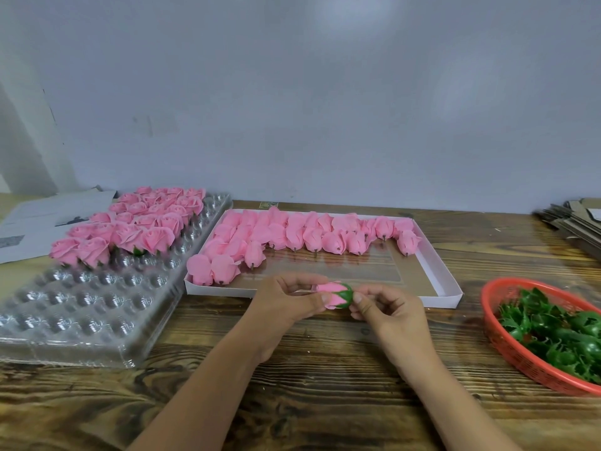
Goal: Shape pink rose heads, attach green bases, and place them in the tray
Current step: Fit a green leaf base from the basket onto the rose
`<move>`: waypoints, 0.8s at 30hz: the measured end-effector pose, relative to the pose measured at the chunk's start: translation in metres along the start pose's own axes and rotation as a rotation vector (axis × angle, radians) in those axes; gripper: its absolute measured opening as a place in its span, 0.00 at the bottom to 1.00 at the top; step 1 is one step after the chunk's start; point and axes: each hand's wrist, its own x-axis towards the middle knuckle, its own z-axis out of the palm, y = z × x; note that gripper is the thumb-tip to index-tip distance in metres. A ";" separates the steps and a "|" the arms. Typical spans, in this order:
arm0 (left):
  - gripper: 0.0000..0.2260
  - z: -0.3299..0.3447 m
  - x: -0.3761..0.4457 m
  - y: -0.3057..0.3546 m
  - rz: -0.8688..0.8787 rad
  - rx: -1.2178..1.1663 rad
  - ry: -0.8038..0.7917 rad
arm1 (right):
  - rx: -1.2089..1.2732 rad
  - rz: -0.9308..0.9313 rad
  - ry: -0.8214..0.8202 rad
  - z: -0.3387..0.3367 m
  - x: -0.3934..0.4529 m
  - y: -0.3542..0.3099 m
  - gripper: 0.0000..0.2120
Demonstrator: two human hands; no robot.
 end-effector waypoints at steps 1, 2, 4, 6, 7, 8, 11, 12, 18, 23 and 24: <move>0.13 0.000 0.000 0.000 -0.003 -0.009 0.002 | -0.001 -0.011 0.002 0.000 0.000 0.000 0.15; 0.13 0.000 0.000 0.000 -0.006 -0.020 0.007 | -0.004 -0.022 0.002 0.000 0.000 0.000 0.15; 0.13 0.001 0.001 0.000 -0.013 -0.027 0.017 | -0.002 -0.041 0.000 -0.001 0.000 0.001 0.15; 0.13 0.002 0.001 -0.001 -0.018 -0.023 0.019 | -0.025 -0.056 -0.016 -0.002 0.001 0.002 0.16; 0.13 0.002 0.001 -0.001 -0.020 -0.025 0.024 | -0.051 -0.066 -0.039 -0.003 0.001 0.002 0.16; 0.12 0.001 0.002 -0.001 -0.022 -0.028 0.033 | -0.077 -0.073 -0.070 -0.003 0.001 0.002 0.17; 0.10 -0.001 0.001 -0.002 -0.038 -0.020 0.028 | -0.165 -0.095 -0.120 0.000 -0.002 0.004 0.27; 0.10 0.000 0.000 -0.002 -0.046 -0.007 0.010 | -0.233 -0.127 -0.123 0.001 -0.003 0.006 0.31; 0.10 0.004 -0.002 -0.003 -0.016 0.154 0.021 | -0.577 -0.293 -0.174 0.002 -0.007 0.002 0.24; 0.14 0.009 -0.002 -0.004 0.069 0.186 0.063 | -0.476 -0.237 -0.144 0.005 -0.008 0.005 0.19; 0.16 0.010 -0.001 -0.004 0.089 0.196 0.072 | -0.422 -0.213 -0.136 0.006 -0.008 0.005 0.18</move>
